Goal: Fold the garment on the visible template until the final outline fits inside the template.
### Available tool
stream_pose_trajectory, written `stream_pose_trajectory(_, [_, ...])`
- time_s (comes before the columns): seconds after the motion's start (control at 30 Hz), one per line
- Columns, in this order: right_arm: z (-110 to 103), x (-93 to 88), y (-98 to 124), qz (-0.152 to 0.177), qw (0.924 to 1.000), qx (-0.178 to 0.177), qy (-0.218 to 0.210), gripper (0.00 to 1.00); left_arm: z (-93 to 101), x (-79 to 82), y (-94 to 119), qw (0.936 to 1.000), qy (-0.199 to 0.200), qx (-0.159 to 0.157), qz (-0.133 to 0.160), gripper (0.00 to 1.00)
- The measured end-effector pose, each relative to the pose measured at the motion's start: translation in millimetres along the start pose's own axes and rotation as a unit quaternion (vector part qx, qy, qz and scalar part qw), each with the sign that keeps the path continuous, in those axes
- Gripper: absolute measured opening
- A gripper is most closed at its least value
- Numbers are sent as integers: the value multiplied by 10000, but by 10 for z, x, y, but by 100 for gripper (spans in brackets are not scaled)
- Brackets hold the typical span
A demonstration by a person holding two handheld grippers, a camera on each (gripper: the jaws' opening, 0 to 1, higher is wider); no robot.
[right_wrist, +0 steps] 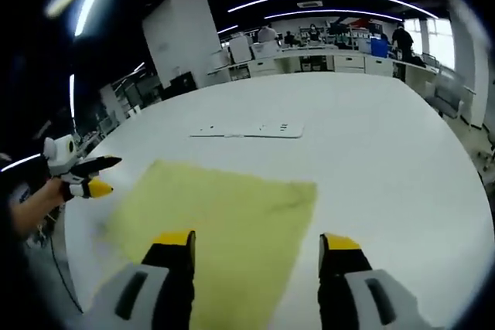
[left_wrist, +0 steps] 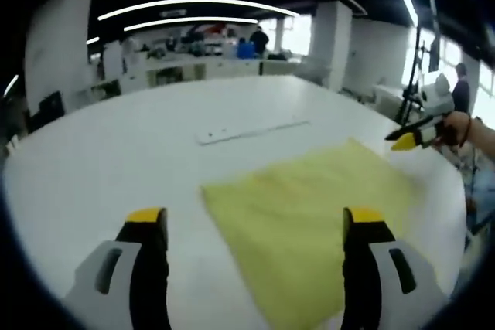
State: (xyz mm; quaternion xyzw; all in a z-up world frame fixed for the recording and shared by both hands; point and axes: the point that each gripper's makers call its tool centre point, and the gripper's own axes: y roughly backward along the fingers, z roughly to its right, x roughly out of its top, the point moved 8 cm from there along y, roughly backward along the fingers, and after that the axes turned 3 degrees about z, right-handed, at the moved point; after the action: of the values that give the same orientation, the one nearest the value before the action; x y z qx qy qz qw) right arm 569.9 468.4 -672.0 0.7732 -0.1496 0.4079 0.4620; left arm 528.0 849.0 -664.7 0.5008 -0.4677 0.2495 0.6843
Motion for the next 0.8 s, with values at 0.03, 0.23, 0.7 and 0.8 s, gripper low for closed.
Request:
stream_pose_trajectory(0.03, [-24,-34,41,-64,10000,51,19,64,17,-22,43,10000,-12,-43,-2,94])
stream_pose_trajectory(0.23, [-90,-220,196,-248,9993,193,179,63,118,-158,210,9996,-26,-153,-233,99])
stream_pose_trajectory(0.7, [-130,-728,451,-631,9971,384,168,59,296,-568,548,9977,480,-327,-344,78])
stream_pose_trajectory(0.8, [-128,-787,467,-632,9971,373,194,54,314,-657,577,9968,577,-293,-476,71])
